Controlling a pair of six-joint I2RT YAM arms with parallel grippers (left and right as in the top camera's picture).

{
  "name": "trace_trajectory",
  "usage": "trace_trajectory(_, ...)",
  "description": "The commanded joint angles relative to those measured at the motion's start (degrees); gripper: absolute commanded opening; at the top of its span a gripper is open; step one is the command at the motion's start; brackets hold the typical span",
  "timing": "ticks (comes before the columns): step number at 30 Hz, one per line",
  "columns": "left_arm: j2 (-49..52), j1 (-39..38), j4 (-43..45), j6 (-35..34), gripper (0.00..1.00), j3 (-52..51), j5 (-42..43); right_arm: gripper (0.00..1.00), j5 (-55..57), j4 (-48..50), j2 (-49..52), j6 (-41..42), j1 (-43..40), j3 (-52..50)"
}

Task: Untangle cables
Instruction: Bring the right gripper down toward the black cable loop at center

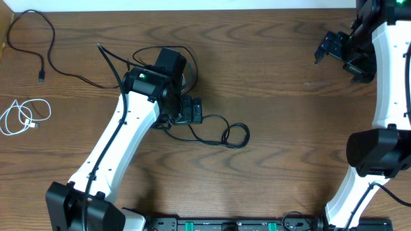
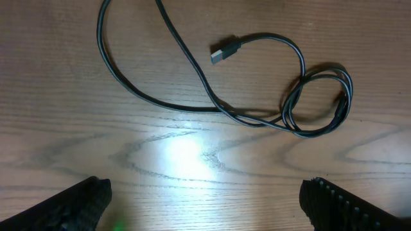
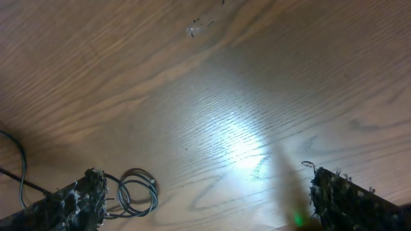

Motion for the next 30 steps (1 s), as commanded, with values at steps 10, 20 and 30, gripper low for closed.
trace_trajectory(10, -0.1, -0.1, 0.8, -0.3, 0.98, -0.2, -0.6, 0.99, -6.3, 1.6, -0.5, 2.4, 0.3, -0.2)
trace_trajectory(20, -0.1, -0.1, 1.0, -0.3, 0.98, -0.3, -0.6, 0.99, -18.3, 5.7, -0.5, -2.3, 2.7, -0.6)
trace_trajectory(30, -0.1, -0.1, 1.0, -0.3, 0.98, -0.3, -0.6, 0.99, -1.0, 11.5, -0.5, -8.2, 20.9, -8.8)
